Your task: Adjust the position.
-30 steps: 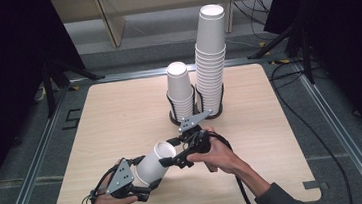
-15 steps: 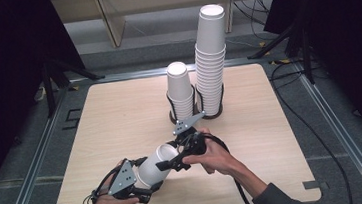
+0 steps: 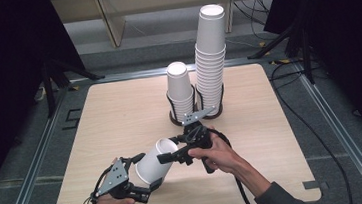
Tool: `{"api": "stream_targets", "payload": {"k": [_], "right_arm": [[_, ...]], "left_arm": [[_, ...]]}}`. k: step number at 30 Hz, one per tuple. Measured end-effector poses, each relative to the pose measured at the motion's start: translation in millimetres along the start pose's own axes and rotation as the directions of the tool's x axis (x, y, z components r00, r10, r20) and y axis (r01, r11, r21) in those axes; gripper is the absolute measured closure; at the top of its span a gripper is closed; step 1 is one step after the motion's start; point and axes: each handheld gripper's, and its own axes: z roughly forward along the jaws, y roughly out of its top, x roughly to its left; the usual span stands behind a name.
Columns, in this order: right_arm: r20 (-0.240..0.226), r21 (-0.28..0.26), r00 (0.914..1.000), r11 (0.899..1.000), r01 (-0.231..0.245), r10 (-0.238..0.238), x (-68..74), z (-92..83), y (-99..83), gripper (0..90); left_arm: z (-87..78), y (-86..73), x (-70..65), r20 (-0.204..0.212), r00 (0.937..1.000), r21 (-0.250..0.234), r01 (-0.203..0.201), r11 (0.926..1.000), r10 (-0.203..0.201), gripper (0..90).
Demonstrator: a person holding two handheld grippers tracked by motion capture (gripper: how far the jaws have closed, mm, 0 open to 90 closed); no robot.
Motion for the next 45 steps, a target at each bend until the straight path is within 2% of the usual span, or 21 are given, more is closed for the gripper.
{"api": "stream_targets", "payload": {"k": [2,4,6,8,11,13,14,16,19,20,23,27,28,31,33,37,39,41,42,43,45], "right_arm": [[0.013,0.000,0.9999,1.000,0.004,-0.004,0.8,-0.2,0.1,25.0],[-0.004,-0.008,1.0000,1.000,0.006,-0.006,0.5,0.5,0.0,25.1],[0.004,-0.001,1.0000,1.000,0.007,-0.007,0.6,-0.1,0.2,25.0],[0.008,0.004,1.0000,1.000,0.003,-0.003,0.8,0.4,-0.3,25.0],[0.016,0.016,0.9997,1.000,0.019,-0.019,0.2,0.2,-0.4,24.7],[0.031,0.031,0.9984,0.998,0.046,-0.047,1.5,0.7,-0.2,24.3],[0.027,0.047,0.9977,0.997,0.061,-0.062,2.4,1.2,-0.1,24.2],[0.052,0.064,0.9917,0.991,0.114,-0.117,4.5,2.3,0.0,22.9],[0.093,0.128,0.9742,0.973,0.193,-0.206,9.9,0.9,2.7,21.5],[0.103,0.148,0.9755,0.973,0.179,-0.195,13.0,0.1,3.0,20.7],[0.095,0.183,0.9628,0.955,0.233,-0.253,14.5,1.8,3.4,19.0],[0.089,0.219,0.9630,0.948,0.230,-0.254,16.1,6.7,1.4,16.2],[0.093,0.235,0.9689,0.951,0.203,-0.229,17.7,6.8,0.9,16.1],[0.096,0.252,0.9612,0.941,0.228,-0.259,16.5,9.1,0.7,15.7],[0.089,0.266,0.9632,0.938,0.222,-0.253,16.1,10.6,0.0,15.6],[0.077,0.288,0.9667,0.934,0.213,-0.244,12.8,14.2,-1.9,19.3],[0.066,0.290,0.9756,0.940,0.182,-0.209,12.1,15.9,-3.8,20.4],[0.058,0.278,0.9806,0.946,0.164,-0.187,11.0,15.3,-4.0,21.9],[0.038,0.259,0.9796,0.949,0.181,-0.197,8.8,15.0,-3.2,22.5],[0.033,0.257,0.9826,0.952,0.169,-0.183,8.9,13.9,-2.7,22.7],[0.035,0.252,0.9808,0.951,0.177,-0.192,9.3,13.0,-2.0,23.0]], "left_arm": [[0.9,-0.3,-0.5,-0.001,0.9999,-0.007,-0.013,0.9999,0.013,3.7],[-0.6,0.4,-0.6,-0.001,0.9997,0.005,-0.026,0.9997,0.026,5.6],[0.4,0.7,-0.3,0.005,0.9998,-0.003,-0.022,0.9998,0.022,6.8],[-2.1,3.1,0.3,0.002,0.9993,0.037,-0.037,0.9986,0.036,8.5],[-2.9,5.3,0.3,-0.009,0.9978,0.066,-0.065,0.9957,0.065,10.9],[-2.3,5.2,0.0,-0.010,0.9952,0.089,-0.096,0.9913,0.098,12.0],[-1.6,4.7,-0.8,-0.005,0.9955,0.090,-0.094,0.9915,0.095,12.4],[-1.8,4.8,-0.8,-0.012,0.9939,0.113,-0.108,0.9877,0.110,13.0],[-2.6,5.9,-2.8,-0.015,0.9883,0.152,-0.148,0.9772,0.152,13.5],[-2.4,6.4,-4.0,-0.014,0.9870,0.165,-0.156,0.9740,0.160,13.6],[-0.8,6.5,-7.6,-0.010,0.9811,0.184,-0.188,0.9648,0.193,13.8],[1.3,6.1,-9.9,0.001,0.9761,0.204,-0.213,0.9556,0.217,13.8],[1.6,5.8,-9.8,0.001,0.9749,0.205,-0.218,0.9541,0.223,13.8],[2.4,5.1,-10.8,0.000,0.9748,0.203,-0.218,0.9545,0.223,13.8],[2.0,5.4,-10.8,0.007,0.9728,0.214,-0.228,0.9500,0.231,13.7],[2.4,6.0,-11.7,0.013,0.9726,0.198,-0.230,0.9528,0.232,13.5],[2.4,5.6,-10.4,0.021,0.9719,0.191,-0.234,0.9532,0.234,13.0],[0.7,5.3,-9.1,0.026,0.9750,0.189,-0.222,0.9567,0.221,12.1],[1.0,4.9,-8.8,0.027,0.9773,0.173,-0.212,0.9619,0.210,11.6],[0.0,6.0,-7.3,0.035,0.9746,0.186,-0.224,0.9568,0.221,10.9],[1.1,5.3,-8.2,0.030,0.9763,0.171,-0.216,0.9612,0.215,9.8]]}}
